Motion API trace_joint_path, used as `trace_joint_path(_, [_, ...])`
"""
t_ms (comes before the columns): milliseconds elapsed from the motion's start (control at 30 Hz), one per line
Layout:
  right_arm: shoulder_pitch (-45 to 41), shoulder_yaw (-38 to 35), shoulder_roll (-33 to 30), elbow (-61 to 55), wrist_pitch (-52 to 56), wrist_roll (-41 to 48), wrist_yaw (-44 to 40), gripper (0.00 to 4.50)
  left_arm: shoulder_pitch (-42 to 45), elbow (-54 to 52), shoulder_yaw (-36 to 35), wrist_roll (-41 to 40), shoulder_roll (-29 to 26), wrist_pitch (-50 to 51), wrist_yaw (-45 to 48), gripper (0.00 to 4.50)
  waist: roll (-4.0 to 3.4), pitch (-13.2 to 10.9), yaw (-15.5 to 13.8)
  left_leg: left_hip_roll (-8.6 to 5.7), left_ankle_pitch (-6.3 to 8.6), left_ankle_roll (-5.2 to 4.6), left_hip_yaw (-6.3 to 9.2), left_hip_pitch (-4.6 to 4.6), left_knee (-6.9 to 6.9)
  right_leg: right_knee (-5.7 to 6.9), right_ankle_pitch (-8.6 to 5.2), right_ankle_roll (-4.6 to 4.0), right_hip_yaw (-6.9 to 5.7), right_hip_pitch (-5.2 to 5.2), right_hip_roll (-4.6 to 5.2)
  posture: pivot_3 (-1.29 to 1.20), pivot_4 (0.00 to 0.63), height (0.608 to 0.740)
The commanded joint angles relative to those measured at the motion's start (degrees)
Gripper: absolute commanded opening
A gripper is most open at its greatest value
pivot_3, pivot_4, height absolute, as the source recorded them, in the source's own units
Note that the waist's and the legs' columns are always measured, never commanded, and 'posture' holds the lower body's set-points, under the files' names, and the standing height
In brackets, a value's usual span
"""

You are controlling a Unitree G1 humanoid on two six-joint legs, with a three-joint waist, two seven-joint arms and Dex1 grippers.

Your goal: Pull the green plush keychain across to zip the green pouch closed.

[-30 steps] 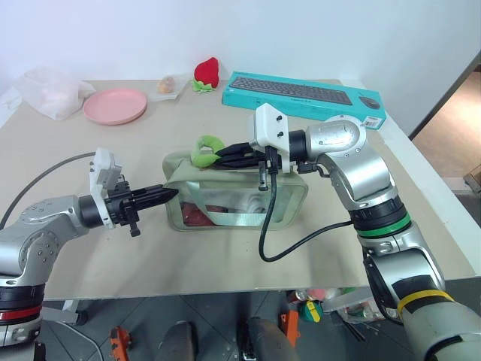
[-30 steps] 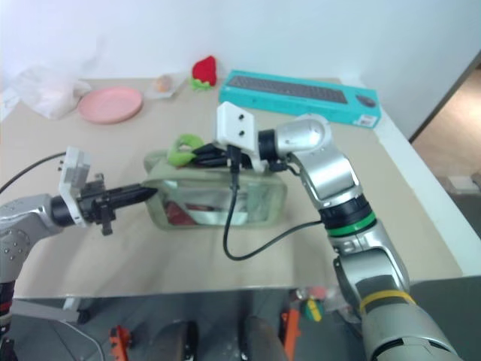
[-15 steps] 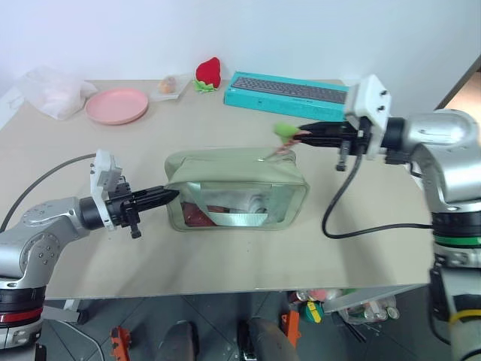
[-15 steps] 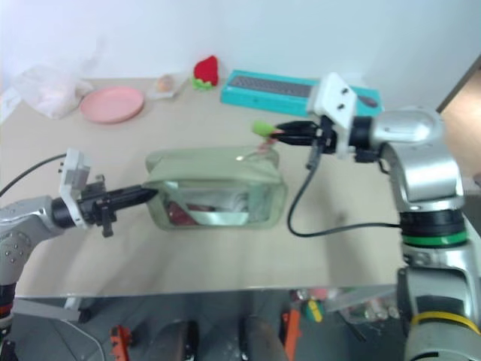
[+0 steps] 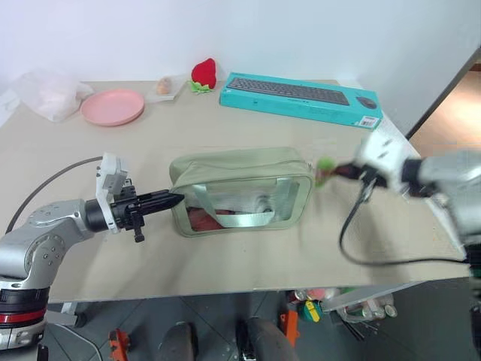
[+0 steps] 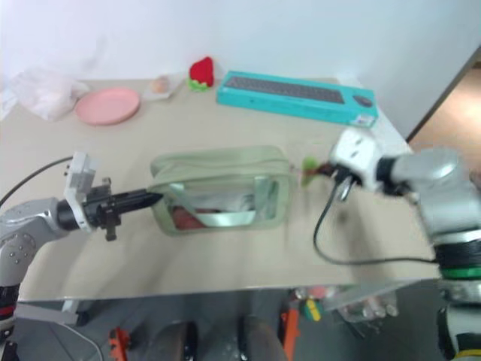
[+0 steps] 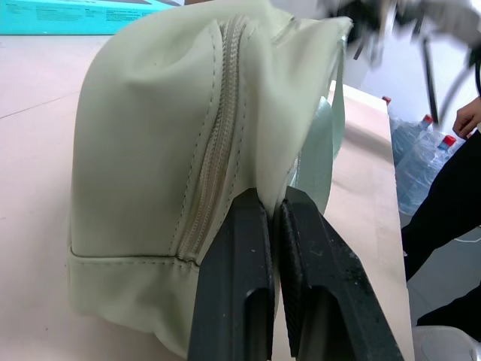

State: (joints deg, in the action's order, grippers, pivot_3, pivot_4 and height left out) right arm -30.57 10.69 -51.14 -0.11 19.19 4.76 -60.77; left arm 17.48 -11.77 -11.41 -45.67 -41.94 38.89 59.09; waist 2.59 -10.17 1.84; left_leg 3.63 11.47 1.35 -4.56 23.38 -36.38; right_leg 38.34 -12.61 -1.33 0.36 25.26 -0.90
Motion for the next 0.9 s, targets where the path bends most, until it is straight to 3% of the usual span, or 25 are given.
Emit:
trace_joint_path(33, [-0.54, 1.08, 2.26, -4.32, 1.35, -1.11, 1.12, 0.04, 1.38, 0.30, -1.69, -1.14, -1.06, 1.39, -0.44, 0.00, -0.10, -0.04, 0.14, -0.01, -0.02, 0.03, -0.02, -0.02, -0.01, 0.08, 0.01, 0.01, 0.04, 0.02, 0.01, 0.00, 0.150, 0.740])
trace_joint_path(333, [-5.65, -3.28, 2.22, -2.93, 3.59, 0.14, 0.95, 0.04, 3.98, 3.39, -3.82, -2.09, -0.36, 3.58, -4.25, 0.00, -0.05, -0.02, 0.14, -0.04, -0.04, 0.05, -0.01, -0.04, -0.08, 0.14, 0.01, -0.01, 0.01, 0.00, 0.01, 0.00, 0.150, 0.740])
trace_joint_path(467, [-7.57, -10.16, 2.66, -2.99, 8.78, 5.43, 2.81, 1.32, 5.02, 4.02, -5.38, -4.74, -0.69, 6.36, -5.30, 1.37, -0.04, -0.02, 0.00, -0.05, -0.04, 0.06, 0.00, 0.00, -0.04, 0.14, 0.00, -0.03, 0.01, 0.04, 0.01, 0.00, 0.150, 0.740])
trace_joint_path(567, [-4.55, -14.11, -0.23, -5.42, 11.32, 9.80, -0.61, 2.31, 5.97, 3.00, -7.45, -4.72, -1.24, 6.44, -8.17, 2.36, -0.04, -0.02, -0.24, -0.06, -0.03, 0.05, 0.02, 0.02, -0.02, 0.13, -0.03, -0.03, -0.02, 0.03, 0.05, 0.00, 0.150, 0.740])
trace_joint_path(633, [-2.07, -17.94, -1.92, -6.78, 13.13, 13.61, -2.57, 2.36, 6.29, 2.78, -9.63, -5.34, -1.92, 6.54, -9.52, 3.08, -0.03, -0.03, -0.53, -0.07, -0.02, 0.04, 0.04, 0.05, -0.02, 0.10, -0.04, -0.02, -0.04, 0.03, 0.07, 0.00, 0.150, 0.740])
trace_joint_path(767, [2.14, -28.67, -3.75, -9.25, 18.65, 22.60, -3.83, 2.36, 2.59, 3.13, -13.13, -3.48, -6.26, 5.82, -8.66, 3.08, -0.04, -0.03, -0.36, -0.07, 0.00, 0.01, -0.03, 0.02, -0.02, 0.07, -0.04, -0.01, 0.02, 0.02, 0.09, 0.00, 0.150, 0.740])
trace_joint_path(900, [3.94, -34.31, -3.05, -13.97, 23.34, 29.98, -2.21, 2.36, 1.42, 8.03, -18.31, -3.74, -7.10, 4.79, -9.87, 3.08, -0.05, -0.03, -0.32, -0.05, 0.00, 0.01, -0.01, -0.03, 0.00, 0.08, -0.04, -0.02, -0.01, 0.00, 0.07, 0.00, 0.150, 0.740])
